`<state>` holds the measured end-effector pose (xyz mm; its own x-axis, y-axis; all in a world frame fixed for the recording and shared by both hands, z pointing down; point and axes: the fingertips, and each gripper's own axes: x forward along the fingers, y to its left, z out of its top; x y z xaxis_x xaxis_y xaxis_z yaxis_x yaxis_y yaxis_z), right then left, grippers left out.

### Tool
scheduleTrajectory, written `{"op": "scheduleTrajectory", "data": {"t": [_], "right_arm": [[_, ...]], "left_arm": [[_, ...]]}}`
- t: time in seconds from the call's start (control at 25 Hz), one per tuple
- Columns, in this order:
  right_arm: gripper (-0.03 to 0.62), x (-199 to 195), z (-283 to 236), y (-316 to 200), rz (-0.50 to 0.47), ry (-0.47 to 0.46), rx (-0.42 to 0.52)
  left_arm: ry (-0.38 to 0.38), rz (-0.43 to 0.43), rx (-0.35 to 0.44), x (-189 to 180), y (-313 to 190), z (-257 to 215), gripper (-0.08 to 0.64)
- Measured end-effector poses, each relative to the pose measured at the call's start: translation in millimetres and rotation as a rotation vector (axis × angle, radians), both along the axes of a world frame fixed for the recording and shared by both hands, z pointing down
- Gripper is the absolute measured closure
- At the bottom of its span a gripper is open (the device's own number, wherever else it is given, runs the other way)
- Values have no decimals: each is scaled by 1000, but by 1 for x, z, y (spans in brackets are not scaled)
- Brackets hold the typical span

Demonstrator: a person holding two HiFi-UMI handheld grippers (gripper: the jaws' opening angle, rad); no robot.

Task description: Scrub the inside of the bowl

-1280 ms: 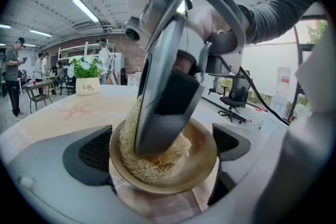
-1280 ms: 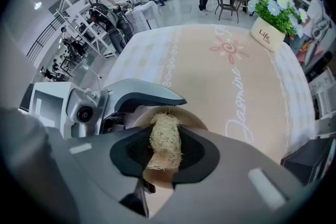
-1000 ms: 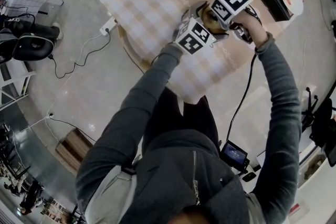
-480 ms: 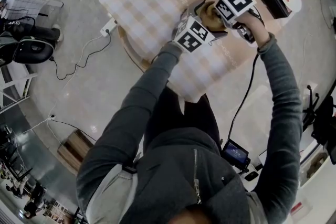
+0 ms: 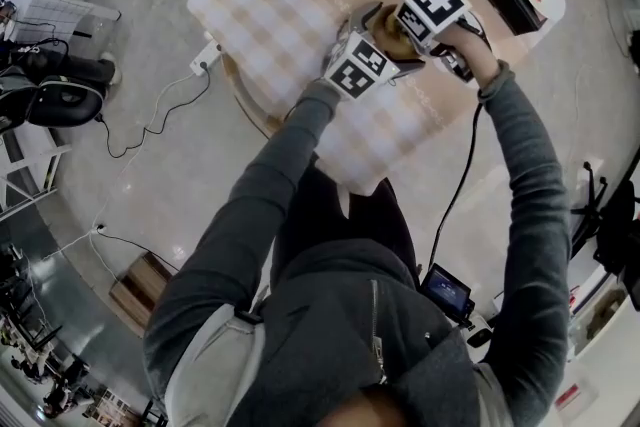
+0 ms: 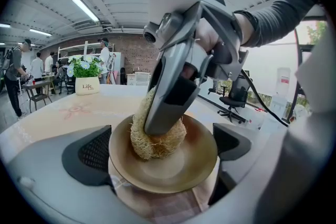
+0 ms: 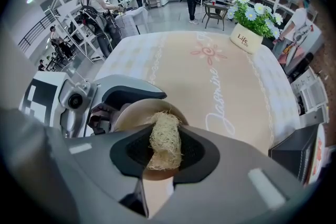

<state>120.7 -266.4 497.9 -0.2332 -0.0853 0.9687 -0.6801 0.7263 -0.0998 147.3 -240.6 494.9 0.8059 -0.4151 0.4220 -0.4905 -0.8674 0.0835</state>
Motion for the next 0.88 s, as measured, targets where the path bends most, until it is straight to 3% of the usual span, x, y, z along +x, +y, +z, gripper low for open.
{"op": "scheduleTrajectory", "data": {"t": [0.32,0.56,0.88], "right_arm": [[499,1,0,1,-2,-14,20],[499,0,-1,1,5,-24,34],[495,0,-5,7,13,-60,71]], "left_arm": [[22,-21,46,-4,0,-7,-38],[-28,28,55,-13,16,-5,-38],[8,-39,32,-43,30,-20,-34]]}}
